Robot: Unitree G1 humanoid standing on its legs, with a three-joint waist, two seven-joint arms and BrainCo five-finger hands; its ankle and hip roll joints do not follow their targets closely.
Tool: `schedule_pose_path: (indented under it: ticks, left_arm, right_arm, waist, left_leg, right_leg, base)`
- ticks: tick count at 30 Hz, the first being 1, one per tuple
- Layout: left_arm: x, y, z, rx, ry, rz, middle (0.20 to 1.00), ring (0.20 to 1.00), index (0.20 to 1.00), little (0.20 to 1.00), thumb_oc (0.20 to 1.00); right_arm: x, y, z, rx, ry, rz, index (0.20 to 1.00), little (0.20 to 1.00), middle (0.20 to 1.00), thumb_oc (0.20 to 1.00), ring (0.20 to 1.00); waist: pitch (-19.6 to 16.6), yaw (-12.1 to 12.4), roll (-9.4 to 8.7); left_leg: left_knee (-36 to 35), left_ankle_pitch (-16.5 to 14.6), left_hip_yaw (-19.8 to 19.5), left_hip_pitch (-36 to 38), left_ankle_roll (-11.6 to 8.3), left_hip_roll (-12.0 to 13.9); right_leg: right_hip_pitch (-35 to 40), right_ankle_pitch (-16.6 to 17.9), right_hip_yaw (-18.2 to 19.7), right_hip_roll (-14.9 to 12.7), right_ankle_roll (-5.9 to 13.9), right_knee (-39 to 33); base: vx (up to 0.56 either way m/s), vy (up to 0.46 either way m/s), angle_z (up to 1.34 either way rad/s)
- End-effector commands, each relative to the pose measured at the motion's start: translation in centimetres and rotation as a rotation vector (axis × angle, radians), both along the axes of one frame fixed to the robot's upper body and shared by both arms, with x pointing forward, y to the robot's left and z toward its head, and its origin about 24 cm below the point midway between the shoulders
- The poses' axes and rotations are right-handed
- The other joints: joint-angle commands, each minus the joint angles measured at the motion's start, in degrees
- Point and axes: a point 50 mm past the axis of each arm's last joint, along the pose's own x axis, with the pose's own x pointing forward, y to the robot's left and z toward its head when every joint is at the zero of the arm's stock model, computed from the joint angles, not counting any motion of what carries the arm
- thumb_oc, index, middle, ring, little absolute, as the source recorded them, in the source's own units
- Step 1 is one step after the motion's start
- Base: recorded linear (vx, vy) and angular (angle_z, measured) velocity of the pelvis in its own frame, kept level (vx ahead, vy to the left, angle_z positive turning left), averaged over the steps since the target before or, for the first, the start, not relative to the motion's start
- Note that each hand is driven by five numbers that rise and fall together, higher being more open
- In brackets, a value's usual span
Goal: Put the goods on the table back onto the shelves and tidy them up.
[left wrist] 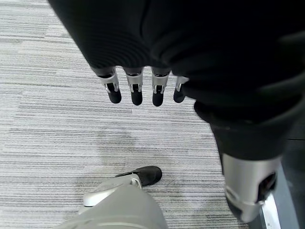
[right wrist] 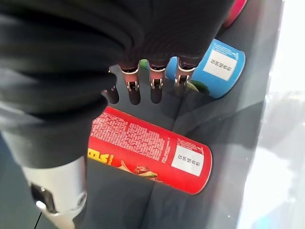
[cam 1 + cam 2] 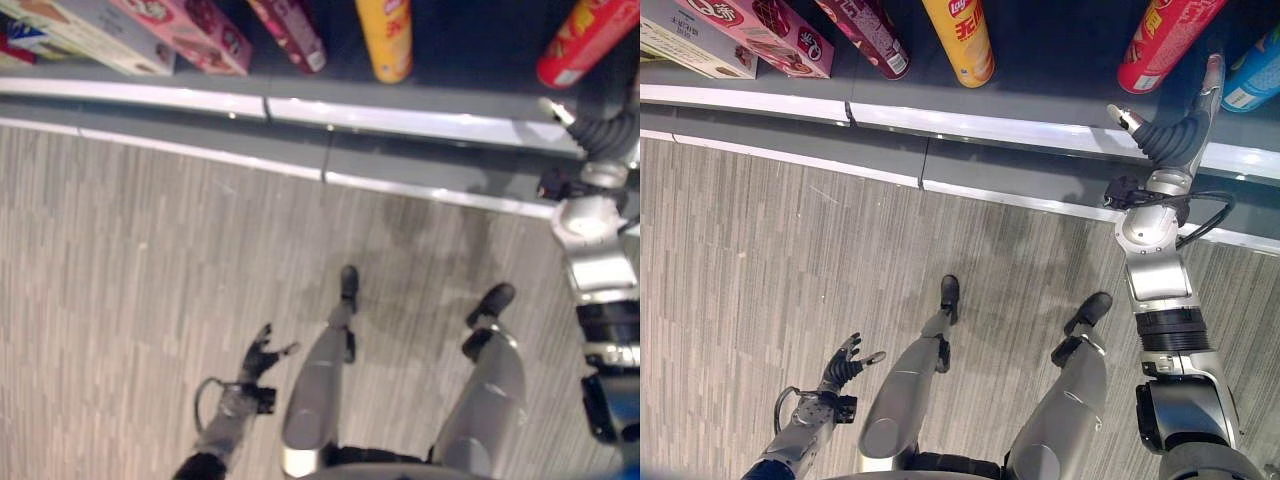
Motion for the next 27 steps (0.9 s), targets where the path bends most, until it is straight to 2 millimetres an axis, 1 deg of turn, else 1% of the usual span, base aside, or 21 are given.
schedule_pose_path:
  ticks: [1, 5, 12, 18, 22, 27]
  left_arm:
    - [-2.4, 2.2, -0.9, 0.045, 0.068, 0.028, 1.000, 1.000, 1.000, 1.000, 1.000]
    - [-2.3, 2.3, -0.8, 0.047, 0.066, 0.027, 1.000, 1.000, 1.000, 1.000, 1.000]
    - [-2.5, 2.4, -1.0, 0.046, 0.076, 0.029, 1.000, 1.000, 1.000, 1.000, 1.000]
    - [-2.5, 2.5, -1.0, 0.050, 0.082, 0.029, 1.000, 1.000, 1.000, 1.000, 1.000]
    - [-2.5, 2.7, -1.0, 0.049, 0.079, 0.034, 1.000, 1.000, 1.000, 1.000, 1.000]
    - [-2.5, 2.8, -1.0, 0.051, 0.081, 0.029, 1.000, 1.000, 1.000, 1.000, 1.000]
  right_arm:
    - [-0.8, -0.6, 3.1, -0.068, -0.123, -0.035, 1.000, 1.000, 1.000, 1.000, 1.000]
    - [-0.6, -0.8, 3.4, -0.038, -0.129, -0.032, 1.000, 1.000, 1.000, 1.000, 1.000]
    - [-0.1, -1.4, 4.3, 0.006, -0.140, -0.041, 1.000, 1.000, 1.000, 1.000, 1.000]
    - [0.2, -1.6, 4.8, 0.012, -0.132, -0.045, 1.000, 1.000, 1.000, 1.000, 1.000]
    - [0.4, -2.2, 5.7, 0.003, -0.131, -0.064, 1.000, 1.000, 1.000, 1.000, 1.000]
    - [0.5, -2.2, 6.0, 0.006, -0.124, -0.046, 1.000, 1.000, 1.000, 1.000, 1.000]
  waist:
    - [-1.1, 1.3, 0.84]
    - [-1.1, 1.4, 0.97]
    - [-1.1, 1.8, 1.27]
    - [-1.1, 2.0, 1.24]
    - [-1.2, 2.3, 1.38]
    - [-1.2, 2.5, 1.42]
  left_leg:
    - [-3.4, -6.7, -1.3, 3.5, -1.37, 0.8]
    - [-3.4, -6.7, -1.4, 3.5, -1.38, 0.7]
    - [-3.5, -6.6, -1.4, 3.5, -1.40, 0.7]
    - [-3.8, -6.5, -1.4, 3.6, -1.47, 0.7]
    - [-3.9, -6.4, -1.4, 3.7, -1.50, 0.7]
    - [-4.1, -6.3, -1.4, 3.8, -1.51, 0.6]
  right_leg:
    - [-1.7, 0.2, 5.4, -1.4, 5.84, 3.3]
    - [-1.8, 0.1, 5.5, -1.5, 5.89, 3.4]
    - [-1.9, 0.0, 5.4, -1.6, 5.88, 3.8]
    - [-1.9, 0.0, 5.4, -1.6, 5.89, 3.9]
    - [-1.9, 0.0, 5.3, -1.7, 5.91, 4.0]
    - [-2.0, 0.1, 5.3, -1.6, 5.93, 4.0]
  base:
    - [0.00, 0.000, 0.00]
    - [0.00, 0.000, 0.00]
    - [0.00, 0.000, 0.00]
    - [0.00, 0.000, 0.00]
    - [0.00, 0.000, 0.00]
    - [0.00, 0.000, 0.00]
